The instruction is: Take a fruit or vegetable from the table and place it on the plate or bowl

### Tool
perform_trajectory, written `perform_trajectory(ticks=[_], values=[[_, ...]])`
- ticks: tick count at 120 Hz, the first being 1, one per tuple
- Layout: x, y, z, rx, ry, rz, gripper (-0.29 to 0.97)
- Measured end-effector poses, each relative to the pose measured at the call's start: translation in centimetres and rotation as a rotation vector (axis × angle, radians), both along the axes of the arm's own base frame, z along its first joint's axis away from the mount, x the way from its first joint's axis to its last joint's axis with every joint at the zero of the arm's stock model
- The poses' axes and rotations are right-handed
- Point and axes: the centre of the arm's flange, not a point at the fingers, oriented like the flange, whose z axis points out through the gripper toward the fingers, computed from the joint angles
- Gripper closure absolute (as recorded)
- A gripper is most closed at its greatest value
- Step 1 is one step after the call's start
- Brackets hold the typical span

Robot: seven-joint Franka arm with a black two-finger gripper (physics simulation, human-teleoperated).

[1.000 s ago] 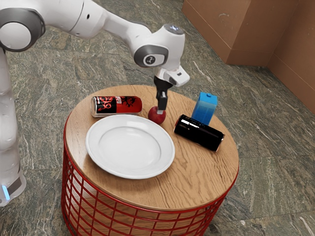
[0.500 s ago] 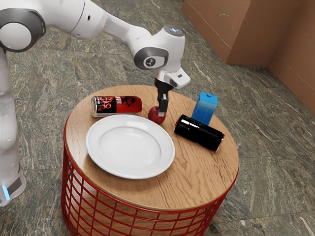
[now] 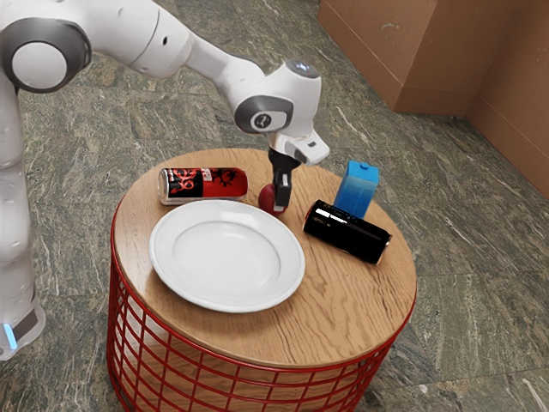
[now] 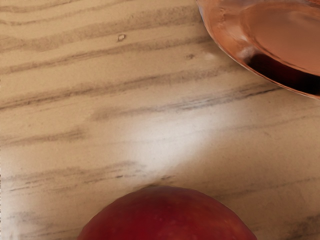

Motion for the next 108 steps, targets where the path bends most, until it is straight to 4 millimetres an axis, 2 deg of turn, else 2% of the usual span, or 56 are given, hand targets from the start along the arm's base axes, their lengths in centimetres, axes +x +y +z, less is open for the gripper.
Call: perform_trajectory(ticks=[16, 26, 34, 44, 50, 62, 74, 85, 91, 97, 102, 108], values=[[0.3, 0.2, -0.9, 0.005, 0.003, 0.000, 0.28], [0.3, 0.4, -0.8, 0.008, -0.002, 0.002, 0.28], [0.0, 0.4, 0.6, 0.012, -0.024, 0.005, 0.28], [-1.4, 0.1, 4.1, 0.024, -0.074, 0.004, 0.30], [-2.1, -2.1, 6.4, 0.033, -0.104, -0.031, 0.29], [-3.5, -9.2, 9.8, 0.051, -0.152, -0.152, 0.29], [-5.1, -14.4, 11.8, 0.059, -0.173, -0.234, 0.29], [-6.2, -18.3, 12.2, 0.056, -0.166, -0.294, 0.29], [-6.5, -19.6, 12.1, 0.052, -0.159, -0.314, 0.29], [-6.9, -20.1, 12.0, 0.051, -0.149, -0.320, 0.29], [-7.5, -19.8, 11.9, 0.055, -0.138, -0.314, 0.29], [-8.6, -18.6, 11.7, 0.064, -0.125, -0.290, 0.29]])
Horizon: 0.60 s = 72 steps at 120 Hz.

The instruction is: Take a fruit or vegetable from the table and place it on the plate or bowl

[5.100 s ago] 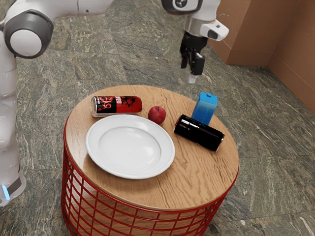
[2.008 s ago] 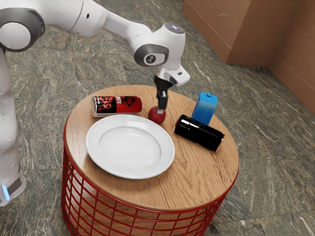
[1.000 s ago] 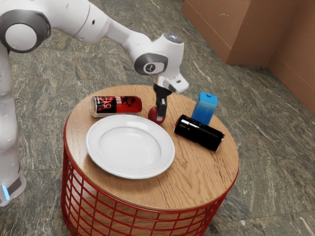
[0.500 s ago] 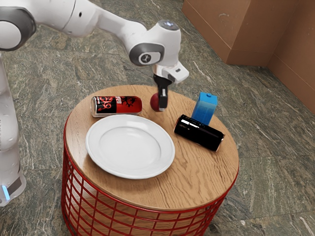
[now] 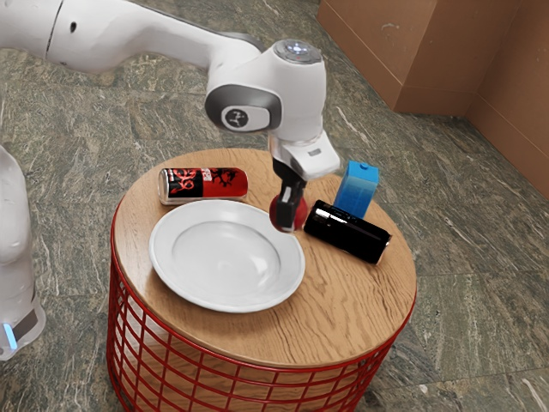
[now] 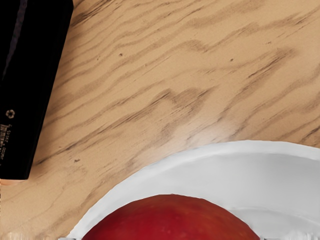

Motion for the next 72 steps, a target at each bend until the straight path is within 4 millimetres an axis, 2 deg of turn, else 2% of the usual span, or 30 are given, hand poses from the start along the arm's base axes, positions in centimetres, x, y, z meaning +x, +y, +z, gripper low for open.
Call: perform_trajectory(ticks=[10, 27, 32, 39, 50, 72], values=[[-2.2, 1.2, -0.2, 0.018, 0.008, 0.026, 0.29], [-4.5, 1.1, -0.6, 0.037, 0.015, 0.028, 0.29], [-4.7, 1.1, -0.8, 0.039, 0.019, 0.028, 0.29], [-4.8, 1.1, -0.9, 0.038, 0.024, 0.028, 0.19], [-4.9, 1.1, -1.0, 0.034, 0.028, 0.026, 0.10], [-4.8, 1.2, -1.0, 0.029, 0.025, 0.023, 0.03]])
